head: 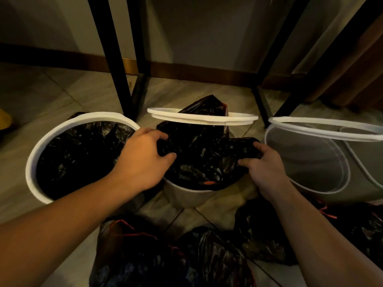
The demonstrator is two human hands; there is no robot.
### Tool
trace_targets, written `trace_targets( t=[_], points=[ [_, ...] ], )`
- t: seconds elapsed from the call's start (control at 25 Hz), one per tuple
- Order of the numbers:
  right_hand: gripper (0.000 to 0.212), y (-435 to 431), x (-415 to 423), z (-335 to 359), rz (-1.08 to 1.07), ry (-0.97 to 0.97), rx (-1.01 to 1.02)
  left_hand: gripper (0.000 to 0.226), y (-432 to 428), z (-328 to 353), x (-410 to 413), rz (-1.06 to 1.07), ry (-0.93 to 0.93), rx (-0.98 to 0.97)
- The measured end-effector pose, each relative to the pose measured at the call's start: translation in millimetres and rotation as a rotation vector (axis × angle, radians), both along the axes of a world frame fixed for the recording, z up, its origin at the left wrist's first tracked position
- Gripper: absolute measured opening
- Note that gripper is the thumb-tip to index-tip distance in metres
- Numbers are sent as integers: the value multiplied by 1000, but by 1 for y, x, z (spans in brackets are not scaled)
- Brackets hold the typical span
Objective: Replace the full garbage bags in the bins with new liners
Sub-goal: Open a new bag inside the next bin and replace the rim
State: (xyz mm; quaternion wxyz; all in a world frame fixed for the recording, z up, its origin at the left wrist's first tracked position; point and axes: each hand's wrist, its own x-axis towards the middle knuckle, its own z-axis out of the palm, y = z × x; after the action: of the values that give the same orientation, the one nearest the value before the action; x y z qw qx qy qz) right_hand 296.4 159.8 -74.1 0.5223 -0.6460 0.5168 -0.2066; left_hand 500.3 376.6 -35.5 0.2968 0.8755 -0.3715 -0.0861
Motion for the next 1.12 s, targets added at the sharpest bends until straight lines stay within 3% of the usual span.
trace_targets(
  t=[0.16,0.2,0.4,0.6,0.84,0.92,1.0,1.12],
  points=[
    [16,10,-6,-6,-92,75,-218,76,23,-23,-27,45,155,-41],
    [13,15,-9,-9,-113,63,-238,81,28,-31,-32,27,158,-35],
    [74,48,-11,-25,-131,-88,8,111,41,-65,-35,-100,162,-38],
    [69,62,-15,-44,-149,-256,128,113,45,-85,-19,-224,-32,40],
    [50,51,-19,-50,-210,-223,101,109,34,-91,-8,-126,20,-21],
    [40,46,-18,-44,-249,-177,68,99,33,-89,-4,-114,124,-80],
    [28,40,-16,-34,-238,-87,-92,89,30,-85,-5,-91,361,-204],
    [24,21,2,-19,-102,-18,-280,80,15,-82,-4,32,623,-338]
  ],
)
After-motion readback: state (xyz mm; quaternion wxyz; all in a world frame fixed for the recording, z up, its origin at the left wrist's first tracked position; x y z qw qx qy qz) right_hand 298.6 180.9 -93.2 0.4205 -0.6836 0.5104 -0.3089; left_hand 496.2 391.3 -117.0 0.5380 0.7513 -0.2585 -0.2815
